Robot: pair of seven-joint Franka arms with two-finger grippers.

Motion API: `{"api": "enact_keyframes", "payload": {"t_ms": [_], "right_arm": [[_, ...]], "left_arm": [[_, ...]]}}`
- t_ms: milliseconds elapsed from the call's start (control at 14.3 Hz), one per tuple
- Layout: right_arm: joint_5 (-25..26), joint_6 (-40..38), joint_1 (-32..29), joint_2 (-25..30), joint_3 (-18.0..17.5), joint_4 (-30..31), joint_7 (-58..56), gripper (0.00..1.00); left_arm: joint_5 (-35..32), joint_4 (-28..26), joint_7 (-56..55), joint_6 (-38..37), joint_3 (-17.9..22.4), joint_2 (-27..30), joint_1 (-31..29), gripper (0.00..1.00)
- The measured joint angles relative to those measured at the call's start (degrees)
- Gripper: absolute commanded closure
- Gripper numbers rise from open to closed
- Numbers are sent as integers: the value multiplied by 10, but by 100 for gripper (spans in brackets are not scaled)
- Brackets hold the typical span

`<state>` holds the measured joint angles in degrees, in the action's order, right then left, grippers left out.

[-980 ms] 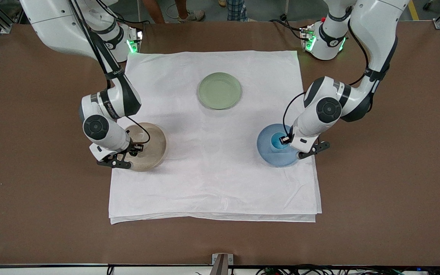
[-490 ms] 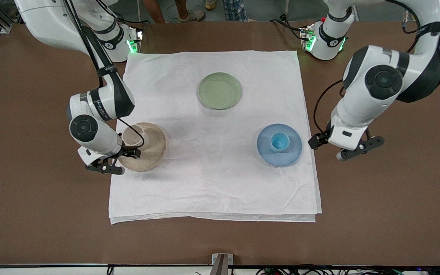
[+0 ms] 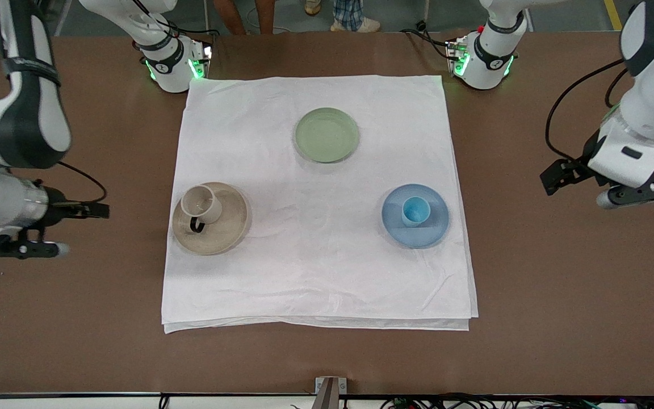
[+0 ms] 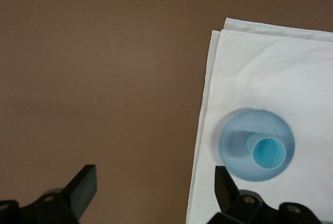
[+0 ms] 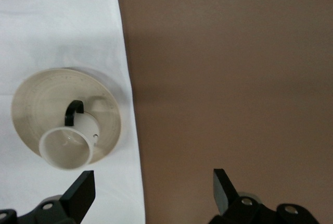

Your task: Place blue cup in blue plate and white mug in gray plate

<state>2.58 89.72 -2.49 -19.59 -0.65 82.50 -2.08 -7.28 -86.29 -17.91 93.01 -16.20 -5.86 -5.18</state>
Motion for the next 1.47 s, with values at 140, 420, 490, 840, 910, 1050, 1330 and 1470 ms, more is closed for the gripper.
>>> {"api": "enact_keyframes", "payload": {"t_ms": [140, 420, 490, 840, 910, 1050, 1330, 1470], "right_arm": [[-1, -25, -36, 17, 0, -7, -38, 0], [0, -65, -45, 26, 0, -51, -43, 0], [-3, -71, -46, 26, 0, -58, -43, 0], [-16, -119, -47, 33, -3, -63, -43, 0], [-17, -120, -46, 41, -4, -60, -43, 0], [-17, -105, -40, 75, -5, -31, -43, 0], [-17, -31, 4, 182, 24, 103, -42, 0], [-17, -23, 9, 223, 29, 145, -42, 0]], "left_arm": [[36, 0, 46, -45, 34, 33, 10, 0], [68, -35, 102, -81, 103, 98, 50, 0], [70, -46, 102, -81, 105, 109, 54, 0], [70, -64, 102, -80, 103, 115, 70, 0], [70, -64, 102, -80, 103, 115, 70, 0], [70, -64, 102, -80, 103, 115, 70, 0], [70, -64, 103, -79, 104, 115, 68, 0], [70, -64, 104, -79, 105, 115, 67, 0]]}}
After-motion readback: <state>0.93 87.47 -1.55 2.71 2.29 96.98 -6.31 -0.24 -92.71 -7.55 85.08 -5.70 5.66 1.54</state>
